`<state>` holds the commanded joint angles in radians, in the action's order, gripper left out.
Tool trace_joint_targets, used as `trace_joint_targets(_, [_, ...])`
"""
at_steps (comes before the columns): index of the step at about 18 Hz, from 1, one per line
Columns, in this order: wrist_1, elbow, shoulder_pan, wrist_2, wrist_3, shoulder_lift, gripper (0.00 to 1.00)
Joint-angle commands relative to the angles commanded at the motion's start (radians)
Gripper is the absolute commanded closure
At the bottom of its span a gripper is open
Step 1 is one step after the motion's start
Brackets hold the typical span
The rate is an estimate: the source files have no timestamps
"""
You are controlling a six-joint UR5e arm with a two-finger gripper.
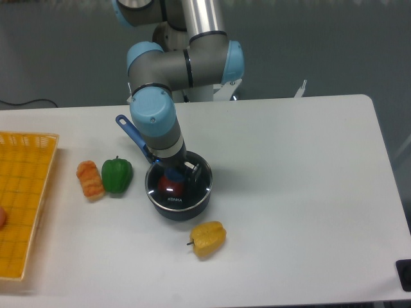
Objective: Close the pot lid
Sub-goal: 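Press the lid down onto the saucepan and settle it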
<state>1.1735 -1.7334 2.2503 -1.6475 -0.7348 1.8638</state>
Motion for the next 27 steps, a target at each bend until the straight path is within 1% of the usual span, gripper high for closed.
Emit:
trace_joint_targets(6, [0.002, 0.000, 0.000, -0.002, 0.000, 0.000, 0.38])
trace_joint_targets(7, [0.000, 0.000, 0.000, 0.000, 0.000, 0.000, 0.34])
trace_joint_targets(8, [0.000, 0.000, 0.000, -0.002, 0.000, 0.002, 0.32])
trace_joint_targets(14, [0.000, 0.000, -0.011, -0.002, 0.000, 0.006, 0.31])
trace_joint_targets(16, [0.000, 0.002, -0.012, -0.002, -0.002, 0.008, 0.23])
trace_joint_targets(20, [0.000, 0.003, -0.011, -0.002, -0.002, 0.008, 0.18])
trace_joint_targets(21, [0.000, 0.005, -0.011, -0.003, -0.003, 0.008, 0.09])
trace_joint_targets(24, [0.002, 0.005, -0.011, -0.015, -0.008, 0.006, 0.08])
trace_joint_targets(26, [0.002, 0.011, -0.008, -0.021, -0.012, 0.005, 0.00])
trace_joint_targets(27, [0.002, 0.017, -0.006, -0.021, -0.012, 0.006, 0.00])
